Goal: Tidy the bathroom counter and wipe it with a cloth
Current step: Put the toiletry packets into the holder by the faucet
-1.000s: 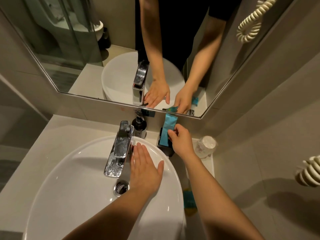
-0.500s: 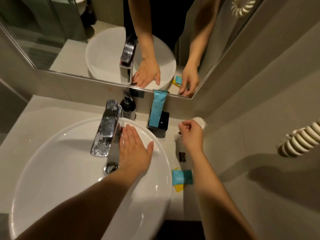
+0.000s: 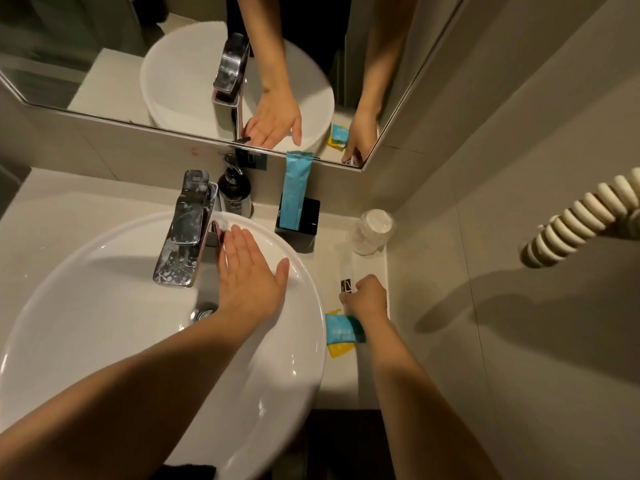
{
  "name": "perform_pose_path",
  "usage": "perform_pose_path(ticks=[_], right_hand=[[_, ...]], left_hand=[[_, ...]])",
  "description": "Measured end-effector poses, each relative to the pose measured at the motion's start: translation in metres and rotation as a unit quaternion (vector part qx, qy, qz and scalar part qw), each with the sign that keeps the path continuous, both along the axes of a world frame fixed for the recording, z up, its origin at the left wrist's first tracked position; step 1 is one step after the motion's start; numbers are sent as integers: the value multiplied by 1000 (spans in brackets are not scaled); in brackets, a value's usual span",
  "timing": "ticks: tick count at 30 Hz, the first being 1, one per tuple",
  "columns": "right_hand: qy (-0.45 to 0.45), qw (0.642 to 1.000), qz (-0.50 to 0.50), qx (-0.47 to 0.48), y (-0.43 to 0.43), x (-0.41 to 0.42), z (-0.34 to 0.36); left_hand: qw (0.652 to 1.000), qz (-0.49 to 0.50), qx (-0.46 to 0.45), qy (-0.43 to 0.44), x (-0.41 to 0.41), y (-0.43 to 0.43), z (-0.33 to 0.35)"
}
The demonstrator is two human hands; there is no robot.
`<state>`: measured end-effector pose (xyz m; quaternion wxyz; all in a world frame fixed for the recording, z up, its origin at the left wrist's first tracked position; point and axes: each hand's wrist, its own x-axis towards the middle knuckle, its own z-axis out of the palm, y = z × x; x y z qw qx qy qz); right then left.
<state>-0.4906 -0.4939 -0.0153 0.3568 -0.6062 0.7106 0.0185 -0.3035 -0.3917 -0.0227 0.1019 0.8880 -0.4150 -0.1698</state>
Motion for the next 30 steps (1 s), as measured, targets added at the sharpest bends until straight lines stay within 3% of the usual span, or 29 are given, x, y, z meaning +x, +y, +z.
perform_pose_path(ticks=[7,13,18,21,30], right_hand=[[-129,986,-8,-107,8,-19,28],[-283,935,4,-214,-2,8,105],[-380,899,16,-219,-22,62,136],[-400,894,27,-199,-28,86,127],[-335,925,34,-177,-40,103,82]], left_hand=[[1000,1,-6,3,1,0,0],[1000,6,-12,-3,0,0,0],[1000,2,-14,-3,0,0,0],[1000,6,-17,-5,-1,1,0],[1000,7,-24,5,0,1,1]])
